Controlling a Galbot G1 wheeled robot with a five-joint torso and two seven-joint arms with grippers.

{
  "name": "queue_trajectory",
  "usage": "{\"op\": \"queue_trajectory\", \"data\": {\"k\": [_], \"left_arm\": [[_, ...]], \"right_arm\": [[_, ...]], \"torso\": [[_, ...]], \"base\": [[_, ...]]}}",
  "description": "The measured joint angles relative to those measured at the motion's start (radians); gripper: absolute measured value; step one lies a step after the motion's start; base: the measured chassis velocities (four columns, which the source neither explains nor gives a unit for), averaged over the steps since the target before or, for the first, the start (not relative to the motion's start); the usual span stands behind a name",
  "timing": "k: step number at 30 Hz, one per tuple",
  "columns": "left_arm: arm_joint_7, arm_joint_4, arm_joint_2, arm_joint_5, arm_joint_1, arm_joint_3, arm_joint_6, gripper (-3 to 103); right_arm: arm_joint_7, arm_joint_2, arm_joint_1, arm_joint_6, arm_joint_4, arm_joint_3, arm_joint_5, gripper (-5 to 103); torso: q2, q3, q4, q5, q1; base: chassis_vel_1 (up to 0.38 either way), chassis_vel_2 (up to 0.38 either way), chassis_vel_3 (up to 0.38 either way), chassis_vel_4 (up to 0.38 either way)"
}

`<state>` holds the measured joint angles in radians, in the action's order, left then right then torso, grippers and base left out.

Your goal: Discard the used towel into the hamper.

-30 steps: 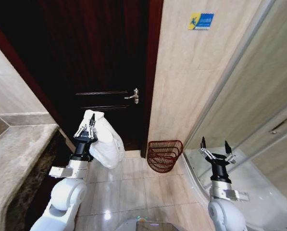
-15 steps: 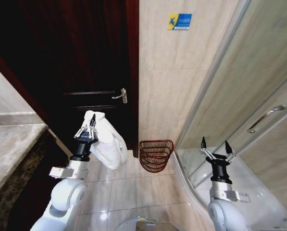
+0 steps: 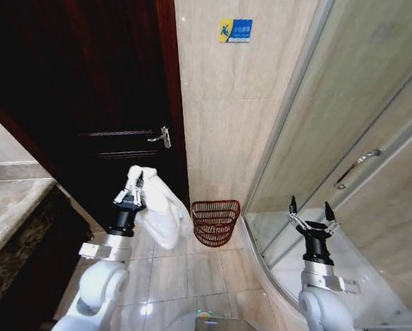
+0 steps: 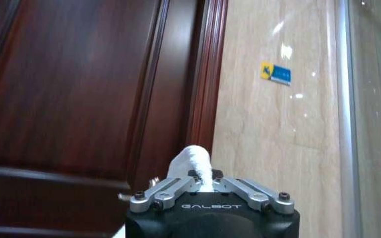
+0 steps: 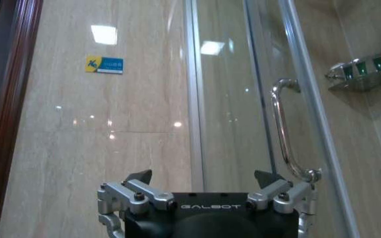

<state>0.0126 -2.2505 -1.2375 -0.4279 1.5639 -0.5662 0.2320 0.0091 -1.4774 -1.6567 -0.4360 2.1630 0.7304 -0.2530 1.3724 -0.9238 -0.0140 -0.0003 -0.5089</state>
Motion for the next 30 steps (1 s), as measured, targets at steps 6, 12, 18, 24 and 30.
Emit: {"op": "queue_trajectory", "data": {"k": [6,12,18,24,30], "left_arm": [[0.038,0.061,0.023,-0.054,-0.037,0.022,-0.004,3],[0.064,0.156,0.061,-0.085,-0.117,0.084,-0.004,3],[0.073,0.205,0.074,-0.097,-0.167,0.129,-0.004,3],[0.083,0.285,0.079,-0.112,-0.254,0.195,-0.003,3],[0.085,0.366,0.076,-0.125,-0.35,0.256,-0.001,3]], "right_arm": [[0.001,-0.004,-0.005,-0.019,-0.013,0.007,-0.003,100],[0.004,-0.014,-0.006,-0.032,-0.031,0.007,0.008,100],[0.004,-0.023,-0.008,-0.035,-0.04,0.008,0.023,100],[0.001,-0.037,-0.003,-0.035,-0.062,0.002,0.058,100],[-0.001,-0.04,0.002,-0.033,-0.073,0.0,0.076,100]], "torso": [[0.0,0.0,0.0002,0.0002,0.0],[0.0,0.0,0.0002,0.0003,0.0],[0.0,0.0,0.0001,0.0001,0.0],[0.0,0.0,0.0001,0.0003,0.0],[0.0,0.0,0.0001,0.0002,0.0]], "base": [[0.0,0.0,0.0,0.0],[0.0,0.0,0.0,0.0],[0.0,0.0,0.0,0.0],[0.0,0.0,0.0,0.0],[0.0,0.0,0.0,0.0]]}}
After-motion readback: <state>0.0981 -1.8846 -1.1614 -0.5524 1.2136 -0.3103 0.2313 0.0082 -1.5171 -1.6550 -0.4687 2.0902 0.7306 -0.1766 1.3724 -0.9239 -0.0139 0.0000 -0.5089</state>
